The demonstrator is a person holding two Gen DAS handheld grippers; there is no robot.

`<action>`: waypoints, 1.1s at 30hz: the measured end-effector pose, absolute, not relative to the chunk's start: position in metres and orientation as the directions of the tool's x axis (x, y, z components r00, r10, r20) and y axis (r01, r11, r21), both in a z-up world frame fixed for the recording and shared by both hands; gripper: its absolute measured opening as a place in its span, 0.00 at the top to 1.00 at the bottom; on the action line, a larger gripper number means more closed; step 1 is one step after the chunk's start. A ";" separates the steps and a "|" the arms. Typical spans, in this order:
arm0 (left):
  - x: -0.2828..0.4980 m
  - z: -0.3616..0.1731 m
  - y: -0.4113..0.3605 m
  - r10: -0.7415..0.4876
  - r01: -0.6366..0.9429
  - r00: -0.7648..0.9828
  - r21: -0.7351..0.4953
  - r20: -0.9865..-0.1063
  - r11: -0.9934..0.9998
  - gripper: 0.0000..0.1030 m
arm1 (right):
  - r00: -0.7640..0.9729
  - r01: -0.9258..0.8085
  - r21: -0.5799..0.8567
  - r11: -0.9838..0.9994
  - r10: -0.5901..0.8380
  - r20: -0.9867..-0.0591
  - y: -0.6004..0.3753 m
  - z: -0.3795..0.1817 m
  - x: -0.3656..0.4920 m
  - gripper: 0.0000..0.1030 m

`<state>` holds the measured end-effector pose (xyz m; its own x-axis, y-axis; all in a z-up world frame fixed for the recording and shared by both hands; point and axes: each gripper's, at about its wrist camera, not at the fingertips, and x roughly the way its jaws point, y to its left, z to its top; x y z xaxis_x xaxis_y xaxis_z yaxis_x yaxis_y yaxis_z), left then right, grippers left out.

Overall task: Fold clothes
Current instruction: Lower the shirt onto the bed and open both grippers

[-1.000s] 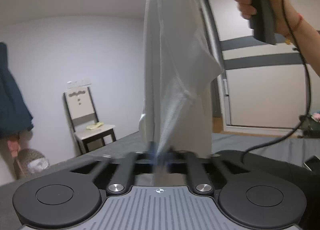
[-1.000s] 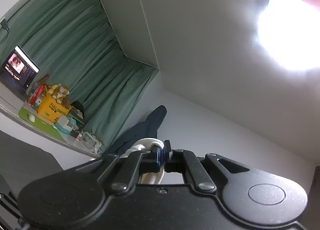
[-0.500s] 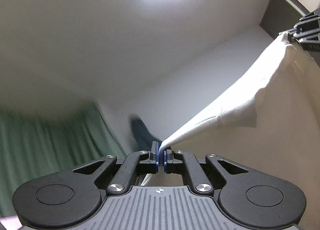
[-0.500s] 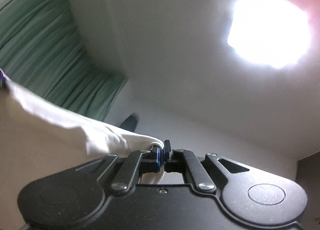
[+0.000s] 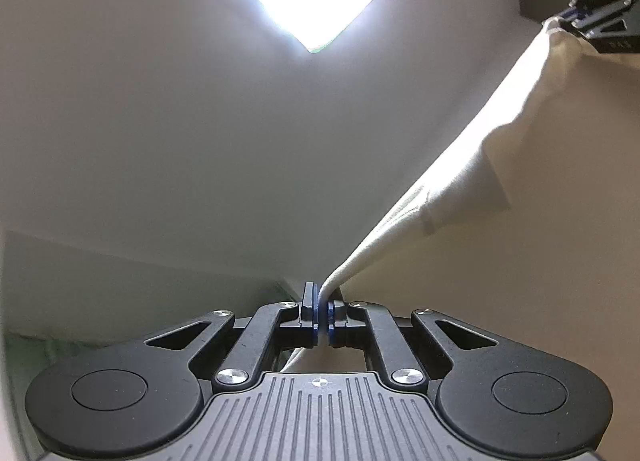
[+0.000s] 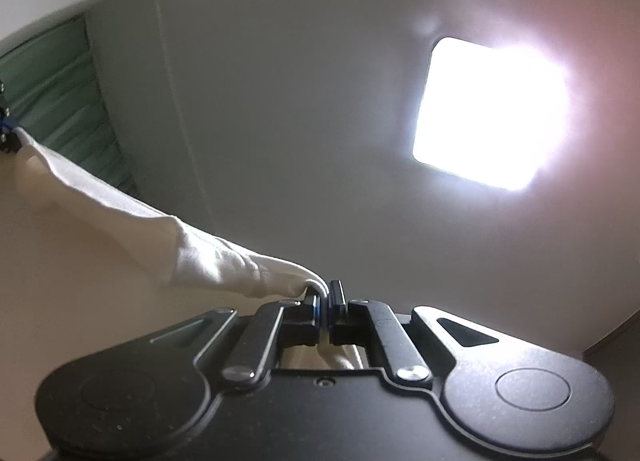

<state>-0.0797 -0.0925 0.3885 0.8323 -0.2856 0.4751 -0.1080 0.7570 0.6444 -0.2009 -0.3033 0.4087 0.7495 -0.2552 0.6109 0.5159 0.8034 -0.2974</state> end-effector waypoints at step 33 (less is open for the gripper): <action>0.475 -0.043 -0.142 -0.104 0.399 0.684 0.251 -0.722 0.882 0.49 | 0.684 0.153 -0.025 0.988 -0.124 -0.719 -0.372 -0.001 0.386 0.85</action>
